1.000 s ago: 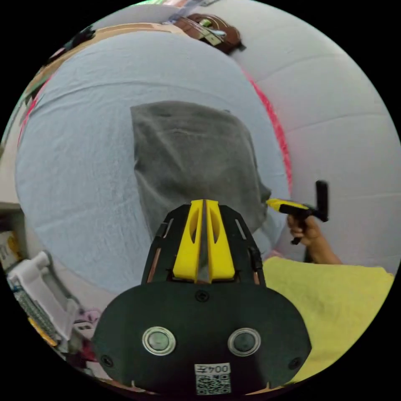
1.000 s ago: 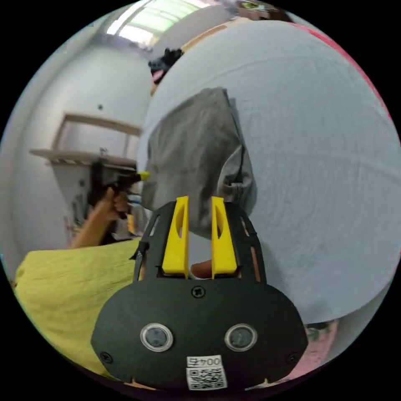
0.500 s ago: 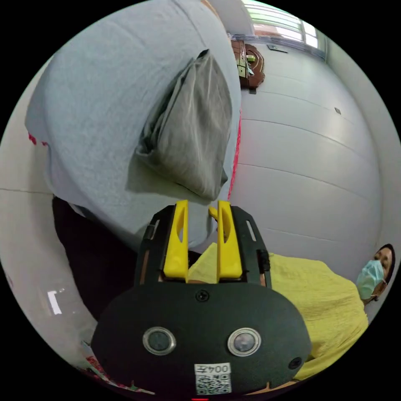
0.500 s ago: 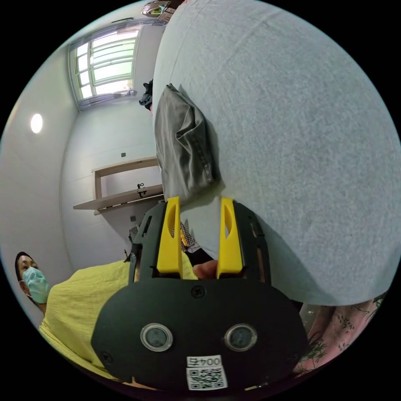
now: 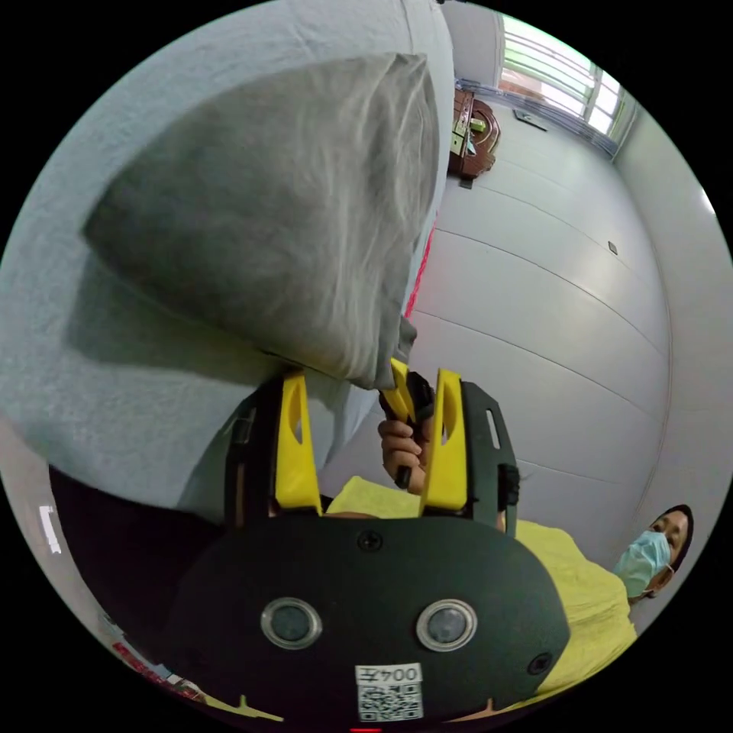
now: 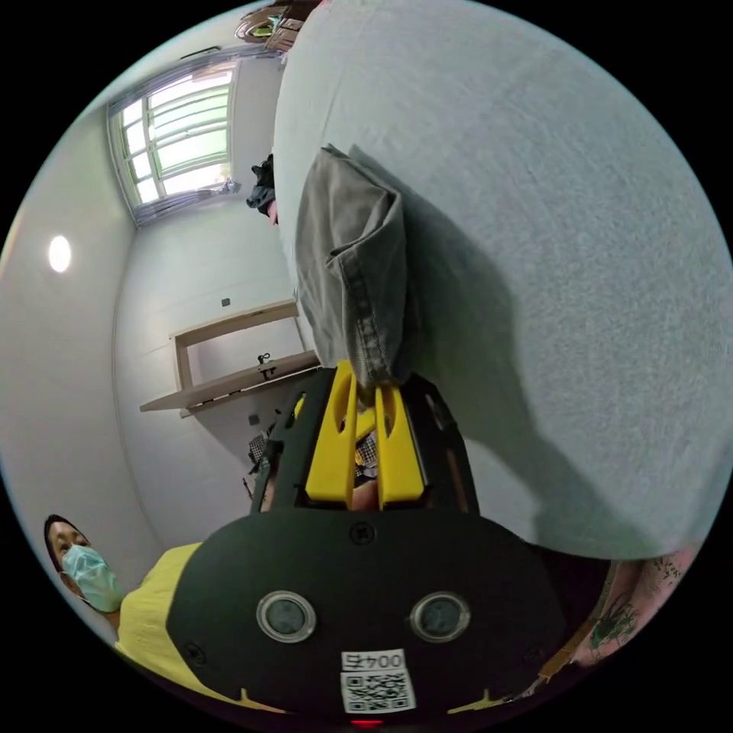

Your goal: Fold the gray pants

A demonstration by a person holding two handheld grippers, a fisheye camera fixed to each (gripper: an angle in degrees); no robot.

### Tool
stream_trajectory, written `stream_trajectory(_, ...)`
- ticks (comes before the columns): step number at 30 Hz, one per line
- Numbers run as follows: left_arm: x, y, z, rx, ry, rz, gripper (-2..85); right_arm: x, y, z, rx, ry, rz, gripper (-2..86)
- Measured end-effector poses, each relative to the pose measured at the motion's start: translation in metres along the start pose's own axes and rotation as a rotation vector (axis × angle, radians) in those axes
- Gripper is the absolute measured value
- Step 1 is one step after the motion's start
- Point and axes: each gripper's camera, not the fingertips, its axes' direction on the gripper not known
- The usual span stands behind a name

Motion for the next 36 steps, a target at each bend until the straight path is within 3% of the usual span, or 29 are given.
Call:
stream_trajectory(6,0.009,0.0,0.012,-0.016,0.059,-0.01,24.1,-0.031,0.003,-0.009,0.01,-0.064,-0.014,4.2)
stream_trajectory(9,0.015,0.0,-0.001,0.066,0.057,-0.014,12.5,-0.036,0.004,-0.008,0.014,-0.05,-0.039,4.9)
stream_trajectory(13,0.042,0.009,-0.027,0.108,0.027,0.009,6.6,-0.025,-0.001,-0.012,-0.068,-0.128,-0.08,20.6)
stream_trajectory(17,0.071,0.014,-0.044,0.026,0.023,0.006,5.9,0.019,-0.01,-0.023,-0.062,-0.151,-0.037,24.3)
stream_trajectory(23,0.087,0.023,-0.072,-0.108,-0.002,0.0,5.8,0.061,-0.052,-0.005,-0.058,-0.192,0.024,23.2)
stream_trajectory(36,0.068,0.08,-0.085,-0.309,-0.032,-0.004,5.7,0.035,-0.127,0.132,-0.175,-0.187,-0.056,15.2)
